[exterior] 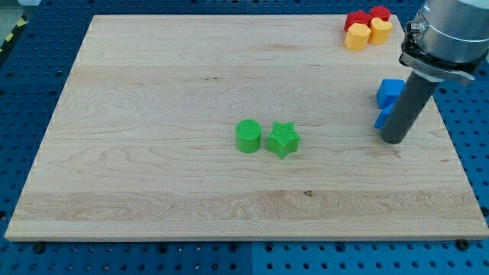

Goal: Push the triangle below the blue cube

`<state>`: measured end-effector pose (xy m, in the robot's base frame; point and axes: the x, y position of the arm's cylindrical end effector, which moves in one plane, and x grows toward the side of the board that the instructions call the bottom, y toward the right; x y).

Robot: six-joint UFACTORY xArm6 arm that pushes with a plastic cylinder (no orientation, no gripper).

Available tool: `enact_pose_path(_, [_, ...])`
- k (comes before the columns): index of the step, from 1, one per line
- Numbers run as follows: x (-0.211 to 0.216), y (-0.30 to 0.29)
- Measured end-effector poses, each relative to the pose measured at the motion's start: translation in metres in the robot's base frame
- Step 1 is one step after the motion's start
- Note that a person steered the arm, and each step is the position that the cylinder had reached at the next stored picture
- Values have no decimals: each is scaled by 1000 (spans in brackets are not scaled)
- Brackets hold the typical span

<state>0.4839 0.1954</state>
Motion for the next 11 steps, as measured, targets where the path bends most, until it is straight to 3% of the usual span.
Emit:
enact_pose_path(1, [-1,-47])
enact_pose_path(4, [-9,3])
enact_pose_path(8, [3,-6])
enact_pose_path(9, [-22,-16])
enact_pose_path(11, [-10,26])
